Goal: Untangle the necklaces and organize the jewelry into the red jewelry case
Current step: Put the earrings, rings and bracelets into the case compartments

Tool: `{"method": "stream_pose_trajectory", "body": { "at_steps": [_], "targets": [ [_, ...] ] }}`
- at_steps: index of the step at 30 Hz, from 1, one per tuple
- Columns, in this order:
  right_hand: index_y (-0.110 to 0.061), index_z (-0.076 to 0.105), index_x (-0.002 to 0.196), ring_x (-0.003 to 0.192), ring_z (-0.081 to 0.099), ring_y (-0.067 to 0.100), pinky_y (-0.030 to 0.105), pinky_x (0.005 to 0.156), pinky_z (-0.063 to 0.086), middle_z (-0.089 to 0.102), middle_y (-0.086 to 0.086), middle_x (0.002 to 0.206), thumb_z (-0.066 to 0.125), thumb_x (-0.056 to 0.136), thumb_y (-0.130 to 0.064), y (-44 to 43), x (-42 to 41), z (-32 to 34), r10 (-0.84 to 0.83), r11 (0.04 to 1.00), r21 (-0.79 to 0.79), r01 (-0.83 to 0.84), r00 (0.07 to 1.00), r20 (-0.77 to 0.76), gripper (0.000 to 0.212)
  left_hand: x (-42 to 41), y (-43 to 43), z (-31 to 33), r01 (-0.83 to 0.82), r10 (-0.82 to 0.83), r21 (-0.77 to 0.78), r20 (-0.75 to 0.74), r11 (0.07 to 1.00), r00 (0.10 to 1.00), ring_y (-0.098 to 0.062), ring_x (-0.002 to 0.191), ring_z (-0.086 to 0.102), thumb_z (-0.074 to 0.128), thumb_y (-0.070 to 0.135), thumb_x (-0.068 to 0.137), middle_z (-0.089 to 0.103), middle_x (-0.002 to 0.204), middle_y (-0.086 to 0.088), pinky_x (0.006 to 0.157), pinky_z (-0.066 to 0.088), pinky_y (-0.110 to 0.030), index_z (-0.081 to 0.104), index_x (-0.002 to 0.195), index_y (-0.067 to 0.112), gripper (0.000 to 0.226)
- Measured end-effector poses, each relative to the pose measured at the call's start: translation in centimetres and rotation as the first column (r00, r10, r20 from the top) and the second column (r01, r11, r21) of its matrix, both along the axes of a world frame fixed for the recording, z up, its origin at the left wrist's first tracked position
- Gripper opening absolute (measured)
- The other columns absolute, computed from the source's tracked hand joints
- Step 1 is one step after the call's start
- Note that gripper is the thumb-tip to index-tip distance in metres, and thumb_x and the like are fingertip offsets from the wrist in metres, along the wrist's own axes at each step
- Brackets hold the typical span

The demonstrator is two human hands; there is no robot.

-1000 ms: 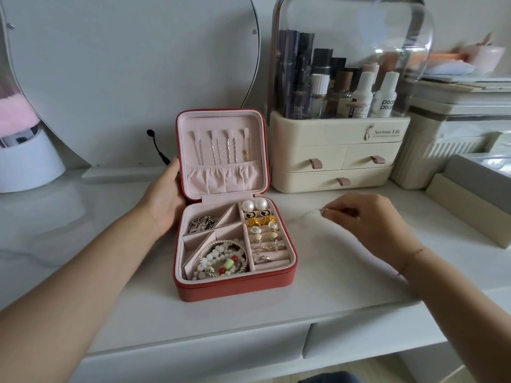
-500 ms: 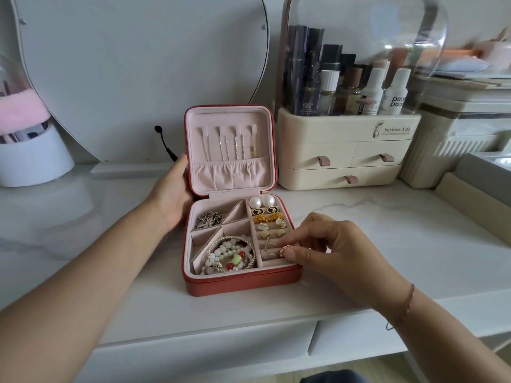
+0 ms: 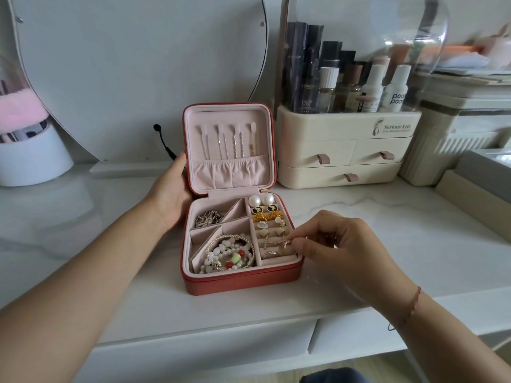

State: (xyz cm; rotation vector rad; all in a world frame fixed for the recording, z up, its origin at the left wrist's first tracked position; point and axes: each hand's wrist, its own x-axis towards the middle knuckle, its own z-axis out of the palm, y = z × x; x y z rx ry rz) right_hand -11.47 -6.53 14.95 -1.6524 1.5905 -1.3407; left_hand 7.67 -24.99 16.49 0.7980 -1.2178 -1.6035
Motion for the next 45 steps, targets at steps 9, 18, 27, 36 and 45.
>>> {"method": "stream_pose_trajectory", "body": {
  "at_steps": [9,18,27,36,45],
  "targets": [
    [-0.028,0.072,0.067,0.053,0.042,0.002,0.011,0.052,0.033,0.058,-0.013,0.059,0.077,0.073,-0.018,0.0,0.3,1.1,-0.036,0.996,0.082,0.045,0.993,-0.114,0.012,0.1,-0.4,-0.2,-0.006,0.006,-0.010,0.011,1.000,1.000,-0.009,0.084,0.072,0.040,0.041,0.099,0.075,0.098,0.004,0.062,0.056,-0.020,0.067,0.107,0.023,0.033],
    [-0.025,0.073,0.069,0.051,0.042,0.004,0.014,0.050,0.033,0.060,0.005,0.062,0.074,0.077,-0.018,0.6,1.1,0.4,-0.110,0.989,0.095,0.115,0.993,-0.051,0.011,0.2,-0.6,-0.3,-0.013,0.013,-0.008,0.027,1.000,1.000,-0.011,0.089,0.071,0.042,0.043,0.098,0.073,0.106,0.002,0.065,0.056,-0.021,0.068,0.109,0.024,0.034],
    [-0.032,0.074,0.090,0.076,0.053,0.008,0.010,0.063,0.039,0.055,-0.012,0.076,0.073,0.077,-0.025,1.4,1.1,1.5,-0.142,0.986,-0.144,0.089,0.899,-0.414,0.015,0.2,-0.9,-0.3,0.009,-0.009,0.052,-0.003,0.999,1.000,-0.021,0.110,0.065,0.045,0.044,0.097,0.068,0.120,-0.006,0.095,0.051,-0.035,0.063,0.123,0.019,0.041],
    [-0.026,0.074,0.083,0.064,0.055,0.005,0.023,0.062,0.044,0.059,-0.017,0.076,0.063,0.077,-0.031,0.9,0.9,0.8,-0.096,0.981,-0.196,-0.010,0.847,-0.523,0.013,0.1,-0.7,-0.3,-0.014,0.015,0.045,-0.010,0.999,1.000,-0.018,0.102,0.068,0.044,0.043,0.097,0.071,0.114,-0.004,0.077,0.058,-0.027,0.067,0.114,0.021,0.035],
    [-0.022,0.063,0.067,0.059,0.050,0.003,0.020,0.063,0.037,0.058,-0.015,0.065,0.065,0.073,-0.022,0.7,2.0,0.3,-0.260,0.940,-0.332,0.082,0.803,-0.536,0.006,0.2,-0.8,-0.3,0.010,-0.010,0.058,-0.013,0.998,1.000,-0.019,0.106,0.067,0.043,0.045,0.098,0.070,0.117,-0.004,0.082,0.057,-0.030,0.063,0.123,0.020,0.041]
  ]
}}
